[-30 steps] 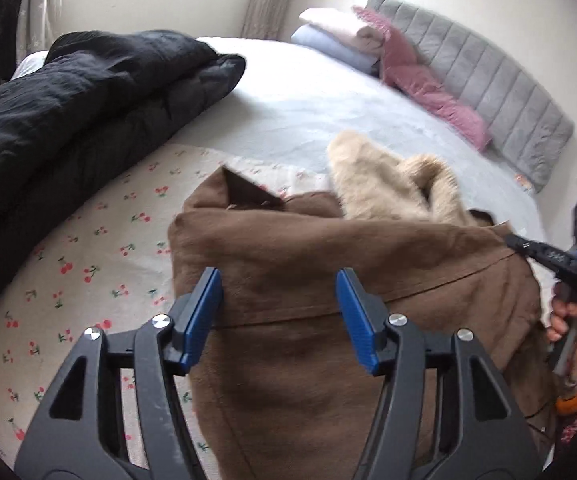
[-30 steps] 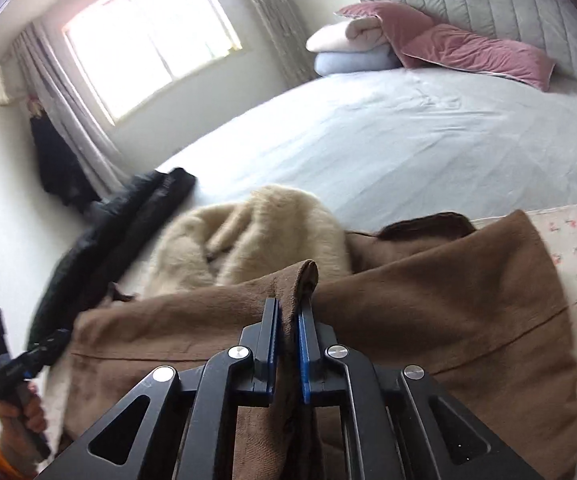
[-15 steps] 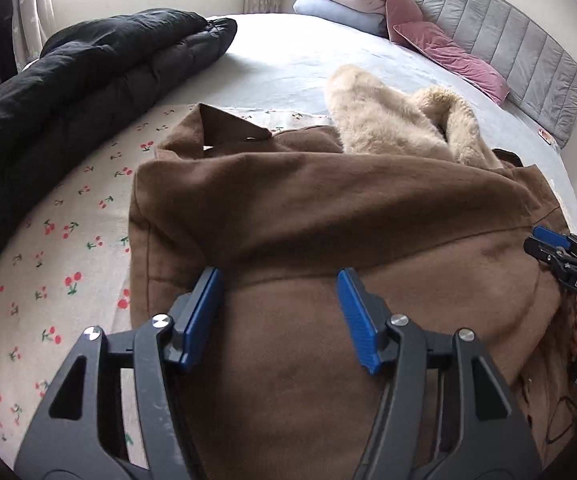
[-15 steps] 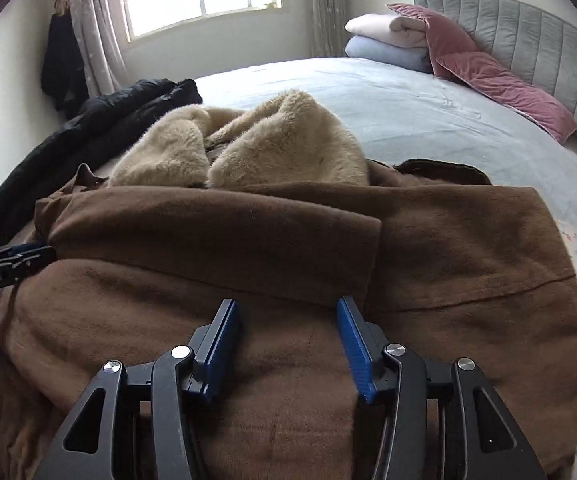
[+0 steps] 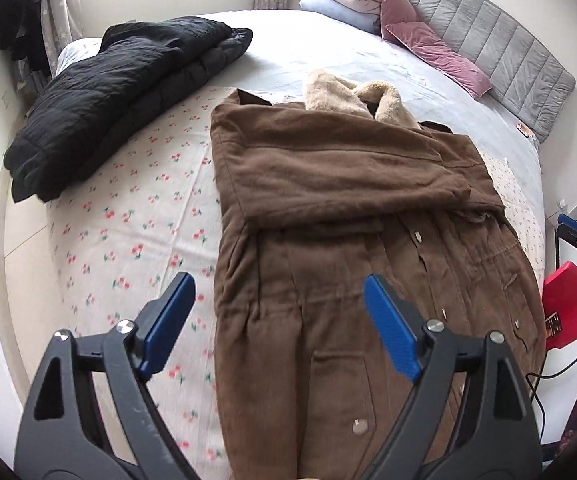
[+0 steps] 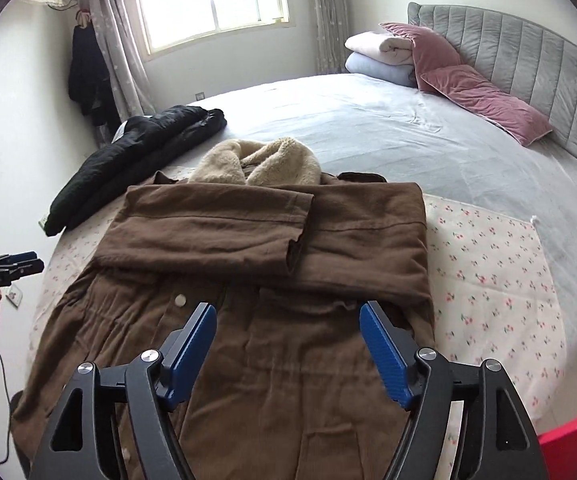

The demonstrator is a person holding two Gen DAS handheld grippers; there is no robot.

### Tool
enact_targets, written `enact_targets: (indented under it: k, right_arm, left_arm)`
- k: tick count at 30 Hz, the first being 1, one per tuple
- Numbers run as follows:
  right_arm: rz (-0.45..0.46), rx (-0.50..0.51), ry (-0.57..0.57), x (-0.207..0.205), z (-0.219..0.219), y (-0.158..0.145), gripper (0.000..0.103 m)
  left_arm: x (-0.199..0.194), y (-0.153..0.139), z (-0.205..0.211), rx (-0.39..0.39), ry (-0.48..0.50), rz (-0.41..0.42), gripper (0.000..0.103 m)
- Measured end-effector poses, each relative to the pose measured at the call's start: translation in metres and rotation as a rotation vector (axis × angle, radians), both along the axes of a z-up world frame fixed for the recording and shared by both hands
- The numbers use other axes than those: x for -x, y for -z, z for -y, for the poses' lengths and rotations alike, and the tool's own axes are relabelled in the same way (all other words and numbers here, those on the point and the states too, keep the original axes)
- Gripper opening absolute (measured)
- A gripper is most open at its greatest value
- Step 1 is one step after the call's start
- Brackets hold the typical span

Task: Fold large clothes

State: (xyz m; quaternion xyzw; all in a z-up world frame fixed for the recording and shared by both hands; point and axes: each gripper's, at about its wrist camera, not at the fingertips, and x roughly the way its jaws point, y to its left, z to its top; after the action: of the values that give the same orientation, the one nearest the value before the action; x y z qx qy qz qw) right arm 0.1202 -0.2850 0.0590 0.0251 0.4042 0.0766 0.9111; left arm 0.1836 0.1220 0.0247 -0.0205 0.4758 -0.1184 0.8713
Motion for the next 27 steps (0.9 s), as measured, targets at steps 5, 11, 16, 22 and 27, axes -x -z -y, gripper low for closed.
enact_targets:
  k: [5, 11, 16, 22, 27]
  right_arm:
    - [-0.042, -0.035, -0.028, 0.07, 0.015, 0.003, 0.081]
    - [-0.113, -0.009, 0.008, 0.129, 0.035, 0.032, 0.081]
    - [-0.155, -0.041, 0.044, 0.165, 0.058, 0.06, 0.081]
    - [-0.249, -0.02, 0.115, 0.174, 0.078, 0.102, 0.081]
    - [-0.323, -0.042, 0.162, 0.17, 0.092, 0.134, 0.081]
  left_arm:
    - [0.059, -0.006, -0.009, 0.042, 0.07, -0.038, 0.087]
    - [0.117, 0.009, -0.013, 0.059, 0.16, -0.087, 0.087]
    - [0.148, 0.034, -0.028, 0.115, 0.18, -0.145, 0.087]
    - [0.16, 0.078, -0.037, 0.08, 0.154, -0.25, 0.087]
    - [0.169, 0.105, -0.031, 0.048, 0.177, -0.311, 0.087]
